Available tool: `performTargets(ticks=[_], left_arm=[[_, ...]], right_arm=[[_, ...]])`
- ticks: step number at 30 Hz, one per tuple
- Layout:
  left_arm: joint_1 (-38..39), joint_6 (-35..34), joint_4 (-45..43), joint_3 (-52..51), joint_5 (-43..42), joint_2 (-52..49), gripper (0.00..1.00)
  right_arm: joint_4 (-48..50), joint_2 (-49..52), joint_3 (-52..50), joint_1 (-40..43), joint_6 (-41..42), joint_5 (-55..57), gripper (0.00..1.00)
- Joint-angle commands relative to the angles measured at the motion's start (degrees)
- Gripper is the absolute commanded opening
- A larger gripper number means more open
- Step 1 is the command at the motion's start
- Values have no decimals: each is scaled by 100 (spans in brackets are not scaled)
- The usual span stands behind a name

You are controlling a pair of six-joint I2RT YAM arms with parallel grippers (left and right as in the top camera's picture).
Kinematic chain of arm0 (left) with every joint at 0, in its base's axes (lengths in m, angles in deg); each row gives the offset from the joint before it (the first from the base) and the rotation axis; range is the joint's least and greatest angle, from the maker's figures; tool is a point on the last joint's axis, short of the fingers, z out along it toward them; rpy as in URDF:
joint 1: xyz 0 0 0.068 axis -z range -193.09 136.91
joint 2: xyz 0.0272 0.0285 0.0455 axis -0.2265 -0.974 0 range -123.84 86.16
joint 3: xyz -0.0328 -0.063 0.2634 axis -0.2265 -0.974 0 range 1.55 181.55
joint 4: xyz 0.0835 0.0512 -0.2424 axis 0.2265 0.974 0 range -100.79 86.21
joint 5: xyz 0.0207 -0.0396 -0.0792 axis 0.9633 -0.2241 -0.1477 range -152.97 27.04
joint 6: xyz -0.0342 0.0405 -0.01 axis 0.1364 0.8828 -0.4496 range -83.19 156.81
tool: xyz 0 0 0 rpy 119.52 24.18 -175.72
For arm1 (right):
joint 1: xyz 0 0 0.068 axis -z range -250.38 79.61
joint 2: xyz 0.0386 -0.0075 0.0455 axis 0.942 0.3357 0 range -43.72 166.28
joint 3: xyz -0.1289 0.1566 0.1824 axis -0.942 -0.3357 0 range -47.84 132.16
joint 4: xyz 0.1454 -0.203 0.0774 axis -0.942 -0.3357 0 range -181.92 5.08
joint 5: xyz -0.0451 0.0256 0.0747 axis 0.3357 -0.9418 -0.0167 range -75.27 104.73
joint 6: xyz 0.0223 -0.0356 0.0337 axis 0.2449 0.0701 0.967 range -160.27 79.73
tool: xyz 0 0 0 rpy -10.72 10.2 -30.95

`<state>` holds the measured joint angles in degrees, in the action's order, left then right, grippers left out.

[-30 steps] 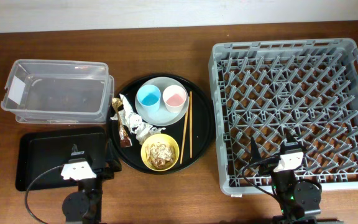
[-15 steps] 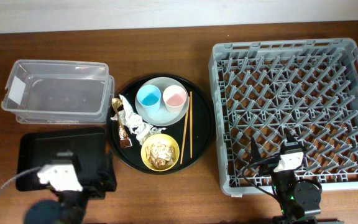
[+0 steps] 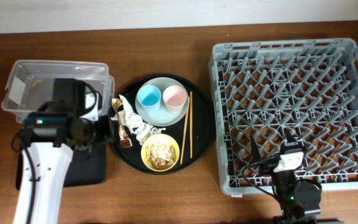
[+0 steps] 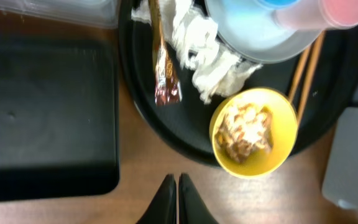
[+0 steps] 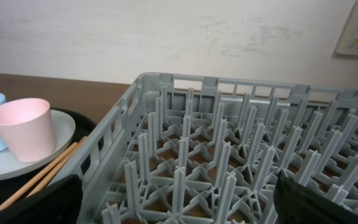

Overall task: Sort waste into correct bins and load items into the dishwasher rack
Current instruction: 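Grasp the gold wrapper on the round tray with the left gripper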

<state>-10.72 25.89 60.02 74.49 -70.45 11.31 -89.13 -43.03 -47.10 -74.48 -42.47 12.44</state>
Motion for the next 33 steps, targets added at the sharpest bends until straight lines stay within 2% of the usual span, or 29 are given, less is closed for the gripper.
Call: performTargets(ticks=[1, 5, 7, 8, 9, 13, 19, 20, 22, 25, 28, 33], left_arm=[[376, -275, -1322, -1309, 273, 22, 19], [721, -278, -3189, -2625, 931, 22, 33], [774, -275, -3810, -3025, 1108, 22, 35], [774, -275, -4240, -3246, 1185, 22, 43], [772, -275, -4417, -3318, 1185, 22, 46], [772, -278, -4992, -3650, 1182, -68, 47], [769, -278, -5466, -3665, 1178, -918, 50], [769, -275, -5515, -3665, 1139, -990, 49], [769, -275, -5565, -3663, 1139, -994, 27], [769, -275, -5571, -3659, 1139, -922, 0], [769, -275, -5477, -3609, 1137, -643, 0], [769, -446, -4321, -3010, 1134, 804, 0]], right_arm=[[-4, -37, -42, 42, 9, -11, 98], [-4, -37, -42, 42, 9, -11, 98], [-4, -37, -42, 42, 9, -11, 98], [-4, -37, -42, 42, 9, -11, 98], [-4, -37, -42, 42, 9, -9, 98], [-4, -37, -42, 42, 9, -11, 98], [-4, -37, -42, 42, 9, -11, 98], [-4, -37, -42, 42, 9, -9, 98], [-4, -37, -42, 42, 9, -9, 99], [-4, -37, -42, 42, 9, -11, 98], [-4, -37, -42, 42, 9, -11, 98], [-4, -37, -42, 42, 9, -9, 98]])
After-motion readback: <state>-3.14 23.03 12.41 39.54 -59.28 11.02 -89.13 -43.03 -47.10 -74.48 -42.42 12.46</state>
